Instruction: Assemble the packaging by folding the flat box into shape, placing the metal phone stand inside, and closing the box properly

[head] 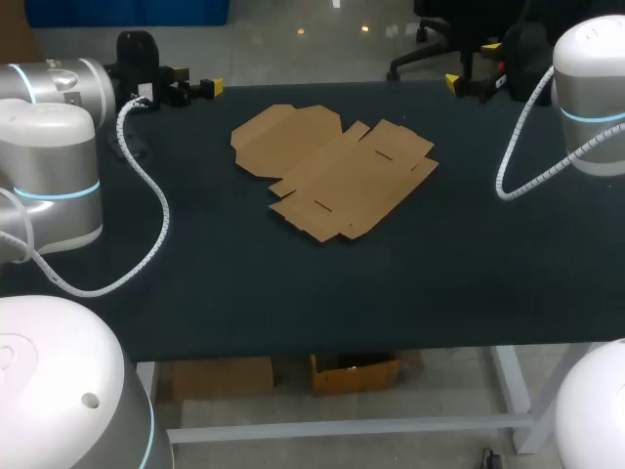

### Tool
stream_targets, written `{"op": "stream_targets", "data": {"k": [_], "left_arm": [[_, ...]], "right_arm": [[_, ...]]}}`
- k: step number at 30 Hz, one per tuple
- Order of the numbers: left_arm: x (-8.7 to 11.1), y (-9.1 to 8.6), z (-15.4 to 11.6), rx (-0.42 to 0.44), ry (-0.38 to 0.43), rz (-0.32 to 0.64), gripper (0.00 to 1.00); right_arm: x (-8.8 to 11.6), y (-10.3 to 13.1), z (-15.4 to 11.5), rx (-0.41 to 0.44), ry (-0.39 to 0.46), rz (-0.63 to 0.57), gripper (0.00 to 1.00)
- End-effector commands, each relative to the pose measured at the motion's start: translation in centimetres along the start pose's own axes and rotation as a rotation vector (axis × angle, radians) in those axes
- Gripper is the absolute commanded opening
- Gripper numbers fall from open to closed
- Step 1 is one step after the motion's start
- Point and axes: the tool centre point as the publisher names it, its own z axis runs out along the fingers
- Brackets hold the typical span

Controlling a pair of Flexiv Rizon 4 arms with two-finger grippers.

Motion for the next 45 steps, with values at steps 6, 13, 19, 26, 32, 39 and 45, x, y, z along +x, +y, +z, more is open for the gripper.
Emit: {"op": "stream_targets", "data": {"k": [6, 13, 19, 26, 32, 39, 45], "left_arm": [[0.0, 0.0, 0.1, 0.001, 0.000, 0.000, 1.00], [0.0, 0.0, 0.1, 0.001, 0.000, 0.000, 1.00], [0.0, 0.0, 0.1, 0.001, 0.000, 0.000, 1.00], [0.0, 0.0, 0.1, 0.001, 0.000, 0.000, 1.00], [0.0, 0.0, 0.1, 0.001, 0.000, 0.000, 1.00], [0.3, -0.4, 0.1, -0.016, -0.002, -0.018, 1.00], [1.2, -0.8, -0.2, -0.059, -0.003, -0.036, 1.00]], "right_arm": [[0.1, 0.0, -0.1, 0.000, -0.002, 0.000, 1.00], [0.1, 0.0, -0.1, 0.000, -0.002, 0.000, 1.00], [0.1, 0.0, -0.1, 0.000, -0.002, 0.000, 1.00], [0.1, 0.0, -0.1, 0.000, -0.002, 0.000, 1.00], [0.1, 0.0, -0.1, 0.000, -0.002, 0.000, 1.00], [0.1, 0.0, -0.1, 0.000, -0.002, 0.000, 1.00], [-0.2, 0.0, 0.0, 0.081, 0.023, 0.026, 1.00]]}}
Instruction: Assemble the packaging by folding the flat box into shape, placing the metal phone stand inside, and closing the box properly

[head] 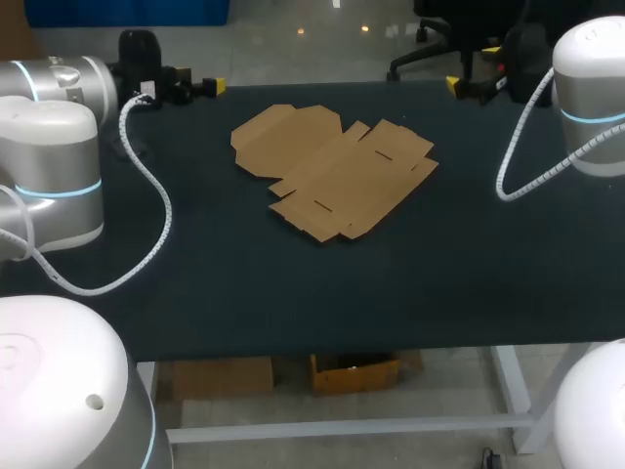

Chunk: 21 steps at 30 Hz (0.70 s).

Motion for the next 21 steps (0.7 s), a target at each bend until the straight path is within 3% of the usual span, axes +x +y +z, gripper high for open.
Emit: {"op": "stream_targets", "data": {"k": [1, 3, 10, 21], "left_arm": [[0.8, -0.6, -0.4, -0.061, -0.006, -0.015, 1.00], [1.3, -0.7, -0.6, -0.085, -0.012, -0.018, 1.00], [2.8, -0.6, -1.0, -0.180, -0.017, -0.047, 1.00], [4.4, 0.3, -1.2, -0.330, -0.058, -0.119, 1.00]], "right_arm": [[-0.2, 0.6, 0.0, 0.088, 0.015, 0.013, 1.00], [-0.2, 0.6, -0.3, 0.086, 0.023, 0.016, 1.00], [-0.7, 0.2, -1.0, 0.246, 0.064, 0.078, 1.00], [-1.3, -1.4, -1.5, 0.373, 0.127, 0.138, 1.00]]}}
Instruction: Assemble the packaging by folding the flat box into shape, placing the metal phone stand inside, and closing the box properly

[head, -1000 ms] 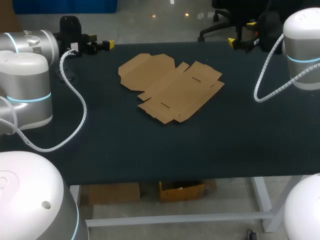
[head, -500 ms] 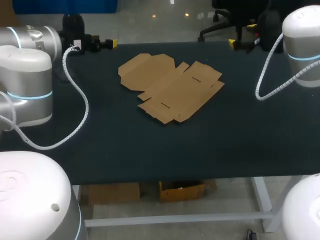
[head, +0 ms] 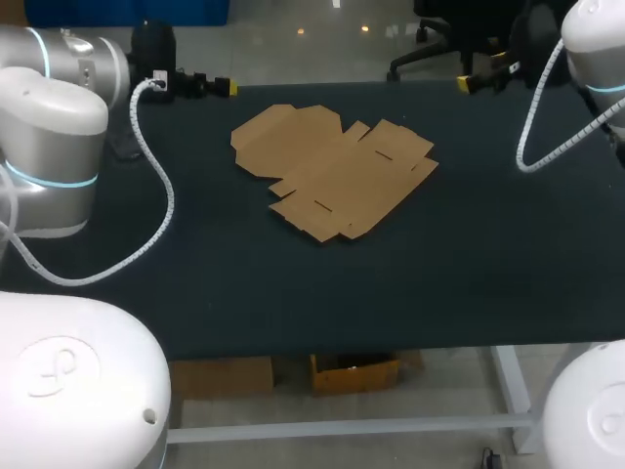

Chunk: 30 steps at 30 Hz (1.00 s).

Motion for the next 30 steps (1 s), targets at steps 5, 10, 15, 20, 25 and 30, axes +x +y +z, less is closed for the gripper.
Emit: {"op": "stream_targets", "data": {"k": [5, 10, 15, 20, 25, 30], "left_arm": [[0.7, 0.8, 0.3, -0.243, -0.043, -0.061, 1.00], [1.1, 1.6, 0.4, -0.311, -0.073, -0.102, 1.00], [1.5, 2.6, 0.5, -0.402, -0.103, -0.139, 1.00], [1.9, 3.6, 0.4, -0.472, -0.110, -0.160, 1.00], [2.1, 4.8, 0.0, -0.568, -0.104, -0.161, 1.00], [2.1, 5.5, -0.4, -0.635, -0.105, -0.150, 1.00]], "right_arm": [[-0.4, -1.1, -0.2, 0.238, 0.036, 0.033, 1.00], [-0.1, -2.2, -0.1, 0.326, 0.049, 0.061, 1.00], [0.5, -3.3, 0.1, 0.413, 0.089, 0.108, 1.00], [1.0, -4.4, -0.2, 0.456, 0.103, 0.156, 1.00], [1.3, -5.7, -0.9, 0.492, 0.118, 0.209, 1.00], [1.5, -6.5, -1.3, 0.524, 0.128, 0.211, 1.00]]}}
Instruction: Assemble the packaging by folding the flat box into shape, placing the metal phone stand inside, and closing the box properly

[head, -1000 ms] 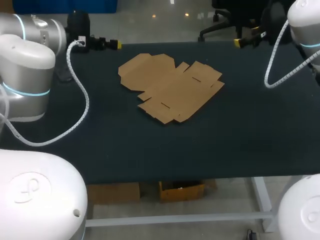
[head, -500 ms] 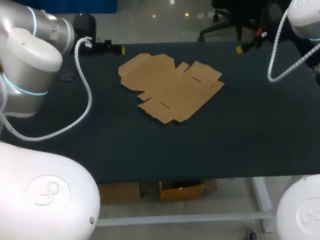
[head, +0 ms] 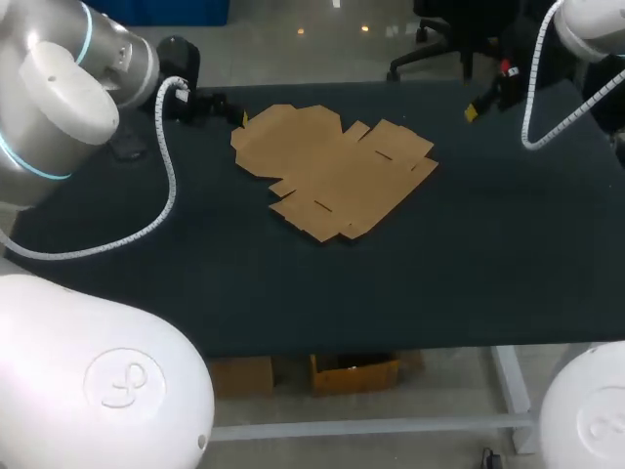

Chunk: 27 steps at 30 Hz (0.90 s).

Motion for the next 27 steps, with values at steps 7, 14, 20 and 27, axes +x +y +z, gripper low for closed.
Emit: {"op": "stream_targets", "data": {"k": [7, 14, 20, 27], "left_arm": [[0.2, -0.2, -0.5, -0.319, -0.017, -0.002, 1.00], [0.2, -0.2, -0.5, -0.319, -0.017, -0.002, 1.00], [0.4, 0.1, 0.1, -0.340, -0.028, -0.021, 1.00], [2.2, 2.2, 1.2, -0.375, -0.073, -0.108, 1.00]], "right_arm": [[-0.1, 0.2, -0.4, 0.039, 0.007, 0.001, 1.00], [-0.1, 0.2, -0.4, 0.039, 0.007, 0.001, 1.00], [-0.1, 0.2, -0.2, 0.044, 0.008, 0.007, 1.00], [-0.3, -0.3, 0.5, 0.074, 0.023, 0.038, 1.00]]}}
